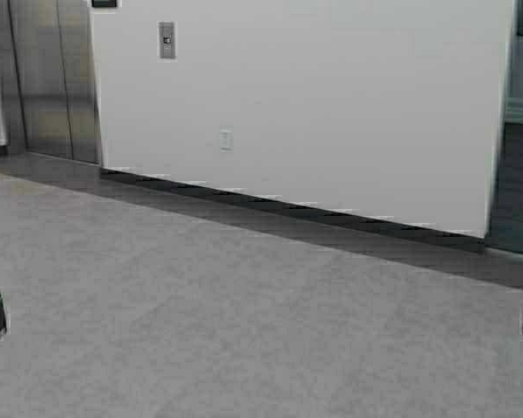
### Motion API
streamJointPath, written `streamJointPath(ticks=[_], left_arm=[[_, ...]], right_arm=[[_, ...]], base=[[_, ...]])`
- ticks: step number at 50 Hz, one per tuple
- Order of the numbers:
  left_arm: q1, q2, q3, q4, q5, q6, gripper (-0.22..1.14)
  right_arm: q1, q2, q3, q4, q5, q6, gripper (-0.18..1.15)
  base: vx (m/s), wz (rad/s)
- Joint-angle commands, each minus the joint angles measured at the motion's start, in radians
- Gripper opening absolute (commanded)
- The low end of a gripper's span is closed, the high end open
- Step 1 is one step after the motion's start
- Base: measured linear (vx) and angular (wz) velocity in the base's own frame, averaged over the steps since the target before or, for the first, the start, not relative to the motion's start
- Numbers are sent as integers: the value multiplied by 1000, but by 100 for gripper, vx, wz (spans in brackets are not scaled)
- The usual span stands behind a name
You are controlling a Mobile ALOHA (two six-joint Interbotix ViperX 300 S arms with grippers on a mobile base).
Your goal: Navigate to elevator, push the call button, then enter the elevator
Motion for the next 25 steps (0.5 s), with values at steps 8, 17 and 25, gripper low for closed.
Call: streamJointPath(ticks=[8, 17, 25], left_arm=[[3, 17, -26, 3, -9, 2, 2], [3, 38, -29, 5, -11, 0, 2], [3, 46, -26, 5, -11, -6, 2]], right_arm=[[2, -41, 3, -2, -9, 3, 5], [2, -64, 12, -2, -6, 3, 4], [2, -103, 37, 0, -6, 0, 5]], base=[[77, 5], [76, 16], [79, 21]])
